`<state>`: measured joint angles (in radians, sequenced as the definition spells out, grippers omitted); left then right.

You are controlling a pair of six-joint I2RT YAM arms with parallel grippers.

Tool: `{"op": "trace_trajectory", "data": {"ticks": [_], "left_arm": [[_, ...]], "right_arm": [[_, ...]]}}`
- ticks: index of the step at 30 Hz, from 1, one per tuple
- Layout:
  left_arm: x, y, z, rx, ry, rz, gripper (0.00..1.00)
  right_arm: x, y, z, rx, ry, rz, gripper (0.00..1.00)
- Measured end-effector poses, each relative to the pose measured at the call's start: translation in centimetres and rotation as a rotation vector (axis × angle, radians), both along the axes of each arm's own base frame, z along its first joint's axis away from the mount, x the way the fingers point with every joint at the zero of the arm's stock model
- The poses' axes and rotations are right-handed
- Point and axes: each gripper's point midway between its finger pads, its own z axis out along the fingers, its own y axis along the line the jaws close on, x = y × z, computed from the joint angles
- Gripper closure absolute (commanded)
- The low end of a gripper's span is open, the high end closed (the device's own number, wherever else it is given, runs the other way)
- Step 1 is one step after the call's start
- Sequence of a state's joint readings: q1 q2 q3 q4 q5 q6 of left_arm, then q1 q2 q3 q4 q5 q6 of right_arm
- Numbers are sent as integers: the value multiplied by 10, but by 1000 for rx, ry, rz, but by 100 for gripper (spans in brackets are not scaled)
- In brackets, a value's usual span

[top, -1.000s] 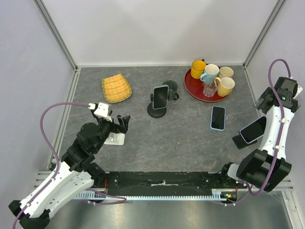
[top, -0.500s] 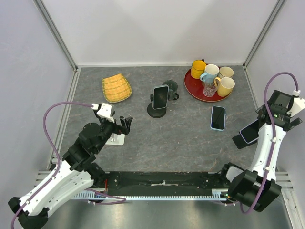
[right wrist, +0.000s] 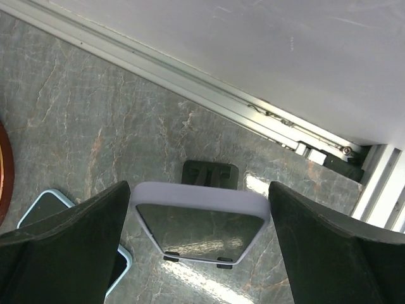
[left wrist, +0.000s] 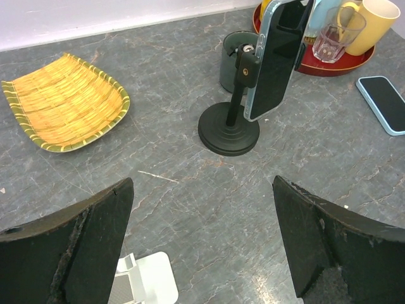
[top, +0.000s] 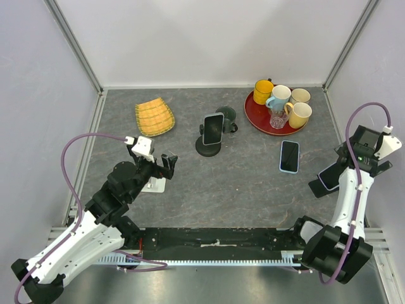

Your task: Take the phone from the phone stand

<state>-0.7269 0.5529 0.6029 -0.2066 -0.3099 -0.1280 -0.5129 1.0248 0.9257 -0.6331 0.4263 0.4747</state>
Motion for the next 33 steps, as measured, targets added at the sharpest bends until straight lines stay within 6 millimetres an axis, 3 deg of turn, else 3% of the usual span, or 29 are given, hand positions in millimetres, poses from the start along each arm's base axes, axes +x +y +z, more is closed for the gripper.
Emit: {"op": "trace_trajectory", "data": {"ticks": [9,17,20,26,29,33], "left_arm": [[1,-1,-2,5,6,-1,3],[1,-1,-2,5,6,-1,3],[1,-1,-2,5,6,-1,3],[1,-1,-2,5,6,-2,3],[1,-1,-2,6,7,-3,3],[0,-2,-2,5,6,-5,3]], "right_arm": [[2,18,-19,-27,27,25,2],[-9,20,-38,-53,67,-5,2],[-10,20,-44,-59,73,-10,6],[-8,20,-42,-72,57,-8,26],[-8,21,-40,-77,55,0,42],[-9,23,-36,-86,49,14,53]]}}
